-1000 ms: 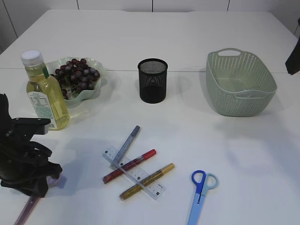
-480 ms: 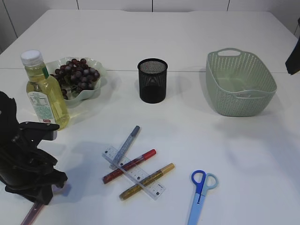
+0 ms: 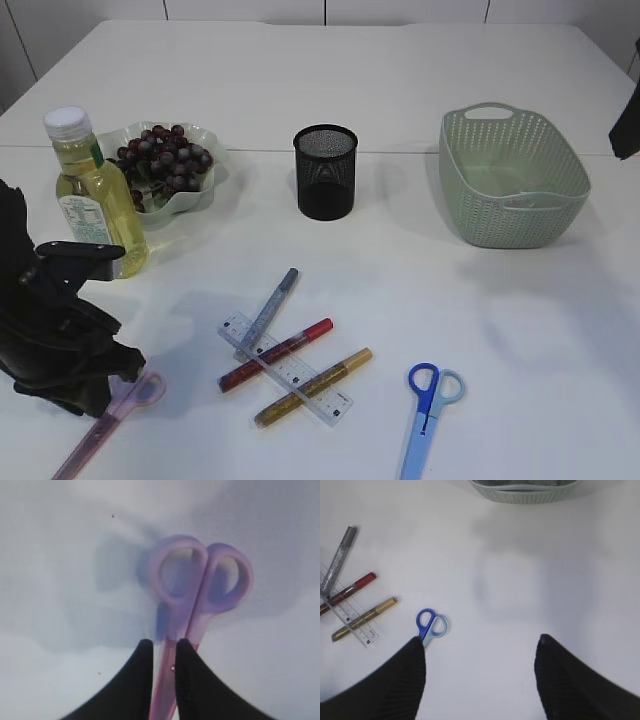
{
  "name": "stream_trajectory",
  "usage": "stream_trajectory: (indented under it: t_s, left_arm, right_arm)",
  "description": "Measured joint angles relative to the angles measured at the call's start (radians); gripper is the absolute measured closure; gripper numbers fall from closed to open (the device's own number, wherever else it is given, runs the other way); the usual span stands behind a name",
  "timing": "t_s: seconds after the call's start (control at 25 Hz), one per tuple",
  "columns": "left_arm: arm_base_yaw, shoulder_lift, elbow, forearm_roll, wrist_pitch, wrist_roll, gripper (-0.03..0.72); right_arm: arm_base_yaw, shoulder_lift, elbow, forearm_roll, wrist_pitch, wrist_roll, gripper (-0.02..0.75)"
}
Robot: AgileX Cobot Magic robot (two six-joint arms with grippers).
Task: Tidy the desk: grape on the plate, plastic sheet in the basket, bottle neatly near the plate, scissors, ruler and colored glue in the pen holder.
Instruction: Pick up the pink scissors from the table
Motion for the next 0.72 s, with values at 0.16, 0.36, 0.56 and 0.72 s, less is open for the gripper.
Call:
stream_trajectory:
  t_s: [0.16, 0.36, 0.56, 0.72]
  left_arm:
    - [0.0, -0.001, 0.0, -0.009, 0.02, 0.0, 0.57]
    - [-0.014, -0.001, 0.0, -0.011, 0.051, 0.017, 0.508]
    - [-0.066, -0.001, 0.0, -0.011, 0.053, 0.029, 0.424]
    - [-0.072, -0.001, 0.0, -0.011, 0.051, 0.03, 0.416]
  right_arm:
    - [0.0, 0.0, 0.0, 0.0, 0.0, 0.0, 0.207]
    - [0.0, 0.0, 0.0, 0.0, 0.0, 0.0, 0.207]
    - [0.0, 0.0, 0.0, 0.0, 0.0, 0.0, 0.207]
    - [0.0, 0.0, 0.0, 0.0, 0.0, 0.0, 0.207]
